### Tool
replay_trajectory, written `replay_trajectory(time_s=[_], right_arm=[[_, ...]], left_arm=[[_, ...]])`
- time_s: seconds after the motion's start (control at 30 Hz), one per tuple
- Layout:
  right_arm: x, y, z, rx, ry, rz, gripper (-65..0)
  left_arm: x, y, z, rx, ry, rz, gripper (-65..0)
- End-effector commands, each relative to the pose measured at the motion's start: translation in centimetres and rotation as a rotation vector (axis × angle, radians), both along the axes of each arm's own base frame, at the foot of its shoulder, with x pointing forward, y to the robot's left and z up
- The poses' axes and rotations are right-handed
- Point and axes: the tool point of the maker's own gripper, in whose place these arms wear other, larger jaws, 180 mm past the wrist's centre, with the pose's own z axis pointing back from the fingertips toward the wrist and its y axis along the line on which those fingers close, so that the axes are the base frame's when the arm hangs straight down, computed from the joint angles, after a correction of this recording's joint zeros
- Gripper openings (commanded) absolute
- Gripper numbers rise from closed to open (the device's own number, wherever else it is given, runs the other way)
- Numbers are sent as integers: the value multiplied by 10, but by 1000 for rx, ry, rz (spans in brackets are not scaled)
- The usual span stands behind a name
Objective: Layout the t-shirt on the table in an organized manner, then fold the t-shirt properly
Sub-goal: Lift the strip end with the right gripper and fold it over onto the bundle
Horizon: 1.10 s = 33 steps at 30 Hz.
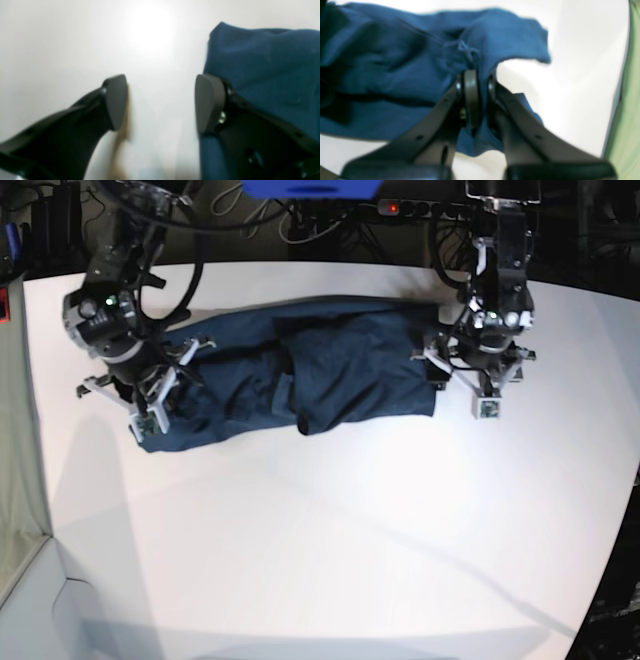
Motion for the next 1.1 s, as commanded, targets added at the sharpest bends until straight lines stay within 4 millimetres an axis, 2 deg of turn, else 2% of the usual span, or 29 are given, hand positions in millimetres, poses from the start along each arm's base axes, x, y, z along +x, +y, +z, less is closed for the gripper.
replay_trajectory(time_s=[0.0,0.37,0.6,0.73,0.8,0.87,0.97,1.07], right_arm=[[6,13,14,25,-59,29,-650],[9,126,37,90,-121,350,-650],[-8,208,57,126,-172,607,-650],[-22,238,55,147,-164,701,-650],[-20,252,54,139,-162,750,-650],[-19,262,42,129,-129,785,-650],[-15,266,24,118,-77,803,-650],[-12,267,17,109,-55,808,-650]], left_arm=[[8,0,10,1,-37,-4,-233],[4,1,7,9,-28,-5,-233],[3,2,6,11,-25,1,-232],[5,1,9,11,-32,0,-232],[4,3,9,12,-33,3,-232],[5,2,10,12,-36,3,-232],[8,2,18,14,-59,3,-232],[12,0,34,9,-103,-1,-232]])
